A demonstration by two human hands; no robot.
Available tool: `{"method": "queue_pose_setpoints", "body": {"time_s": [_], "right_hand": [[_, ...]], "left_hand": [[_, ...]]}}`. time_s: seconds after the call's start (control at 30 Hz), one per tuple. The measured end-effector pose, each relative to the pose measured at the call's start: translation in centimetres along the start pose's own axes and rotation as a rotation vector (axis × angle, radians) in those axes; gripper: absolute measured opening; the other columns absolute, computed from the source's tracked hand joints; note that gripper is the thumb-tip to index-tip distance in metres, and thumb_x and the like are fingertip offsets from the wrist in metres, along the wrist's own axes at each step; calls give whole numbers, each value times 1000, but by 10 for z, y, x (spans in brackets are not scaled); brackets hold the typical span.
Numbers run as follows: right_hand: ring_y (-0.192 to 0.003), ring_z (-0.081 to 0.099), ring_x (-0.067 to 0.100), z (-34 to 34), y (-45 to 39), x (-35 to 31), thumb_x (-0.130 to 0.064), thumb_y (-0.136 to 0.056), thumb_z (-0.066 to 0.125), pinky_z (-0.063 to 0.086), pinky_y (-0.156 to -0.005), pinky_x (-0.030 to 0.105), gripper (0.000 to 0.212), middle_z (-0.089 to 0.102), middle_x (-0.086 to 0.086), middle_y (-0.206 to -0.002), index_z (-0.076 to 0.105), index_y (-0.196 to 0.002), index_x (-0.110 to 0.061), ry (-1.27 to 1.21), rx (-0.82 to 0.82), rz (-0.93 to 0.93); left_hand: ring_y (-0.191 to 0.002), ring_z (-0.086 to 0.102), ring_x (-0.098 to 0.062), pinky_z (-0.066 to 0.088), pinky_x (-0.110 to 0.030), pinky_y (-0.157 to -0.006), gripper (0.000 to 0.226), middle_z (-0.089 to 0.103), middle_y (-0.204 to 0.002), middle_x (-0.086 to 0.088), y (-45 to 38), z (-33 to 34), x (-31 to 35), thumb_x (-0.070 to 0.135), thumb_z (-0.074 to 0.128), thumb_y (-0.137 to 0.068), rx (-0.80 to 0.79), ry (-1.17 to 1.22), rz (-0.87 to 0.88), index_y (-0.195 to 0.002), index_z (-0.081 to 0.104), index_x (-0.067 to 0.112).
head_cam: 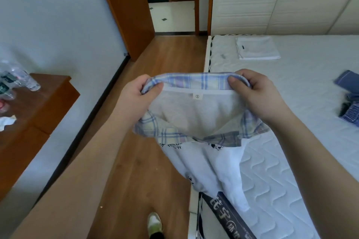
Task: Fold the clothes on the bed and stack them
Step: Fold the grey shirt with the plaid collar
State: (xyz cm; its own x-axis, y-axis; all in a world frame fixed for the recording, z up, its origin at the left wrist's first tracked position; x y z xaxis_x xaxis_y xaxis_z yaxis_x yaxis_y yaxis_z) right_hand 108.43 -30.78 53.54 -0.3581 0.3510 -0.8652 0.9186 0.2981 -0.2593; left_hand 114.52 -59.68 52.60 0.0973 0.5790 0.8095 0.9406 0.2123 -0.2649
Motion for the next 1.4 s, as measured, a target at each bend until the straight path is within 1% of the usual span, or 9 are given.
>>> {"method": "queue_pose_setpoints", "body": {"time_s": [0.17, 0.4, 0.5, 0.67, 0.77, 0.83, 1.03, 1.3, 1.4], "right_hand": [[-64, 49, 2, 69, -39, -35, -38, -92, 54, 38, -61, 26, 20, 53, -17, -64, 60, -75, -28, 41, 121, -10], [-67, 53, 4, 154, -80, -49, -36, -92, 54, 40, -61, 26, 20, 60, -8, -70, 64, -83, -21, 156, 181, 69], [-65, 53, -4, 173, -88, -47, -30, -94, 56, 38, -58, 15, 17, 59, -20, -67, 62, -78, -29, 173, 155, 112], [-63, 51, -5, 189, -103, -48, -33, -89, 56, 36, -58, 11, 17, 57, -22, -64, 61, -73, -32, 121, 152, 150], [-64, 51, 1, 198, -110, -42, -37, -87, 55, 37, -57, 15, 18, 59, -10, -66, 63, -74, -27, 69, 185, 162], [-65, 52, 6, 201, -115, -38, -33, -90, 57, 38, -59, 17, 18, 62, 1, -74, 64, -78, -22, 61, 213, 173], [-71, 57, 2, 183, -144, -25, -34, -88, 55, 39, -59, 10, 13, 65, -9, -80, 65, -81, -27, 65, 279, 189], [-69, 57, -4, 127, -225, 23, -34, -91, 58, 38, -56, 10, 13, 64, -21, -75, 62, -78, -36, 164, 379, 215], [-65, 55, -2, 108, -251, 41, -28, -93, 59, 36, -53, 12, 17, 61, -23, -66, 61, -77, -35, 185, 399, 243]], "left_hand": [[-61, 39, -15, 29, -30, -55, 44, 39, -63, 4, -53, -57, -50, 47, 70, -80, -4, 304, 1, -69, 40, 17], [-63, 44, -18, 34, -33, -58, 47, 43, -68, -5, -103, -106, -123, 48, 71, -79, -172, 413, -81, -76, 45, 9], [-71, 45, -23, 34, -41, -66, 46, 47, -76, -9, -109, -113, -139, 47, 69, -80, -236, 462, -136, -84, 50, 5], [-72, 48, -18, 36, -38, -69, 38, 47, -74, -8, -111, -126, -150, 45, 60, -85, -309, 394, -112, -82, 46, 10], [-68, 45, -12, 37, -37, -67, 35, 42, -70, -8, -118, -133, -156, 48, 55, -87, -323, 243, -40, -80, 46, 15], [-65, 42, -9, 35, -36, -66, 37, 39, -66, 0, -129, -134, -159, 50, 54, -86, -317, 173, -21, -80, 46, 14], [-63, 45, -5, 36, -34, -63, 36, 46, -67, -3, -181, -122, -146, 50, 57, -86, -318, 95, 85, -85, 55, 14], [-78, 60, -28, 48, -47, -66, 36, 61, -78, -10, -293, -58, -115, 54, 54, -84, -342, 28, 120, -85, 62, 19], [-80, 59, -32, 46, -45, -64, 38, 61, -81, -12, -332, -35, -107, 56, 54, -83, -378, 14, 120, -86, 62, 19]]}}
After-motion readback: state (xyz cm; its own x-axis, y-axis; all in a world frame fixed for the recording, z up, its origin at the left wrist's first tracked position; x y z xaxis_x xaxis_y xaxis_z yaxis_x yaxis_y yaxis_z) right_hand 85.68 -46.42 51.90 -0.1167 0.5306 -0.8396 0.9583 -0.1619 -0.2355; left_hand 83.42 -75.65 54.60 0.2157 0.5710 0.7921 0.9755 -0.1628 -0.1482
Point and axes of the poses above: each hand's wrist, its own y-axis away from the middle knuckle, its own z-axis out of the palm, x = y × z, the point moved 4 cm from there along -y, towards the middle knuckle
